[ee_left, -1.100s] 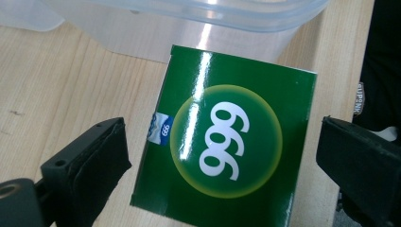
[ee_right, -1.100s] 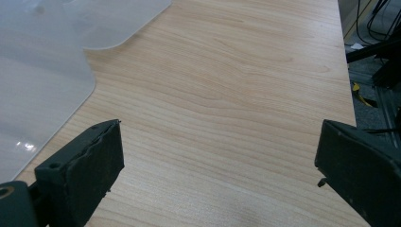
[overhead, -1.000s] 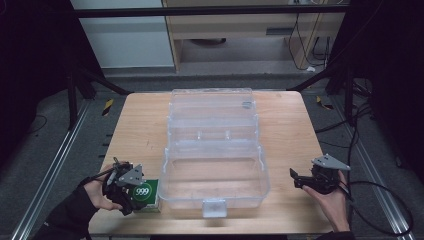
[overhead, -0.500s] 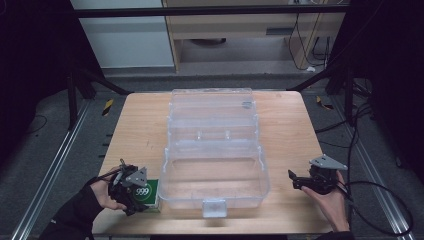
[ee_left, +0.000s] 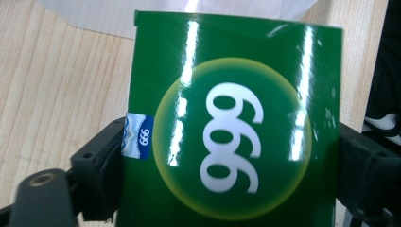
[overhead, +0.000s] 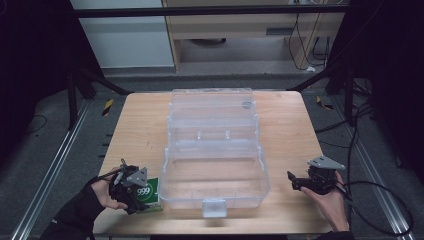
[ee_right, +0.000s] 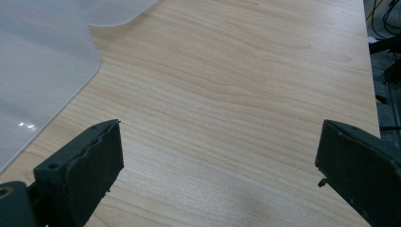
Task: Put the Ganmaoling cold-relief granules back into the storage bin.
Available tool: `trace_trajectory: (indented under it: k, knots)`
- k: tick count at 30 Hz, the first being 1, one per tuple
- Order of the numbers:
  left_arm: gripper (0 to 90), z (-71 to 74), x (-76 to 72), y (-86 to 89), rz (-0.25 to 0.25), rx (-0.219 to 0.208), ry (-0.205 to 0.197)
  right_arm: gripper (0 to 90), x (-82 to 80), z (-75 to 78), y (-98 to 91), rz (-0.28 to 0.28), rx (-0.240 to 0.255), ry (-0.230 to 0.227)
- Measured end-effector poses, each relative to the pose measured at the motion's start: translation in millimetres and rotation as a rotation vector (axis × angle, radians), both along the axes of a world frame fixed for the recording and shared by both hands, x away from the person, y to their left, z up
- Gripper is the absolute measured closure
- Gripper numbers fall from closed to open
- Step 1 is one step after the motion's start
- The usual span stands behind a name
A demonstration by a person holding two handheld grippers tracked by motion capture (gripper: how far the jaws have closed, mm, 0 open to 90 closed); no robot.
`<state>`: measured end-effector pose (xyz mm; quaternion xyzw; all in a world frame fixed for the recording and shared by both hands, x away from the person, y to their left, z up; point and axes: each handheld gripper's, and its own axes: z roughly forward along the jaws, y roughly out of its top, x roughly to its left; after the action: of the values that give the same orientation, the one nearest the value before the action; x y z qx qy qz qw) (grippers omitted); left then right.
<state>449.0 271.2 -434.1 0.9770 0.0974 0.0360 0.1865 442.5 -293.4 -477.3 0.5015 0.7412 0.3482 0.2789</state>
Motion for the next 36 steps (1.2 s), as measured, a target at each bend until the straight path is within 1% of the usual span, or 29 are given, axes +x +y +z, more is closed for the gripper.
trace_trajectory:
  k: [6,8,11,13,15,17,18,19,20,21,22,23,24,25,26,27,28,31,32,34,36]
  knots:
    - [14.7,2.3,-2.2,3.3,0.021,0.007,0.002,2.3,0.0,-2.7,0.2,0.004,-0.006,0.019]
    - [14.8,3.7,-3.0,6.7,0.032,-0.003,0.01,2.3,-0.1,-3.2,0.2,0.006,-0.008,0.021]
    - [14.9,6.5,-4.2,10.5,0.044,-0.014,0.01,2.3,-0.2,-3.8,0.2,0.005,-0.006,0.024]
    - [14.9,12.5,-5.5,15.6,0.062,-0.023,0.003,2.3,-0.1,-4.5,0.6,0.006,-0.011,0.025]
    - [14.9,14.9,-5.4,17.1,0.07,-0.027,0.004,2.3,-0.1,-4.4,0.8,0.006,-0.01,0.026]
    - [14.9,25.3,-4.5,21.5,0.097,-0.032,0.01,2.3,-0.1,-4.5,0.5,0.006,-0.011,0.025]
    - [14.9,28.2,-4.1,22.3,0.1,-0.028,0.004,2.3,-0.2,-4.6,0.4,0.006,-0.013,0.027]
    - [14.9,28.2,-4.1,22.3,0.1,-0.028,0.004,2.3,-0.4,-4.4,0.6,0.005,-0.009,0.029]
    - [14.9,32.9,-4.2,23.4,0.107,-0.03,-0.004,2.3,-0.4,-4.4,0.7,0.006,-0.009,0.03]
    - [14.9,41.1,-3.7,25.4,0.111,-0.035,-0.014,2.3,-0.4,-4.4,0.7,0.007,-0.011,0.03]
    - [14.9,41.1,-3.7,25.4,0.111,-0.035,-0.014,2.3,-0.3,-4.4,0.8,0.006,-0.013,0.029]
    - [14.9,44.1,-3.8,26.1,0.117,-0.039,-0.018,2.3,-0.4,-4.4,0.8,0.007,-0.012,0.03]
    - [14.9,49.3,-3.8,26.9,0.119,-0.039,-0.025,2.3,-0.5,-4.4,0.8,0.009,-0.014,0.028]
    - [14.9,57.9,-4.3,27.5,0.126,-0.039,-0.036,2.3,-0.6,-4.4,0.9,0.009,-0.011,0.028]
    - [14.9,61.2,-4.4,27.5,0.127,-0.038,-0.041,2.3,-0.7,-4.3,0.8,0.009,-0.012,0.029]
    - [14.9,61.2,-4.4,27.5,0.127,-0.038,-0.041,2.3,-0.7,-4.3,0.8,0.009,-0.012,0.029]
    - [14.9,66.9,-4.7,27.6,0.127,-0.04,-0.048,2.3,-0.7,-4.3,0.6,0.008,-0.013,0.028]
    - [15.0,81.4,-5.4,27.9,0.126,-0.051,-0.051,2.3,-0.8,-4.0,0.6,0.005,-0.01,0.029]
    - [15.0,84.4,-5.7,27.8,0.13,-0.056,-0.054,2.3,-0.7,-4.1,0.7,0.006,-0.011,0.029]
    - [15.0,95.9,-5.6,27.6,0.132,-0.054,-0.073,2.3,-0.6,-4.2,0.9,0.008,-0.01,0.028]
    - [15.0,103.4,-5.5,27.0,0.133,-0.057,-0.081,2.3,-0.9,-3.8,1.1,0.008,-0.007,0.03]
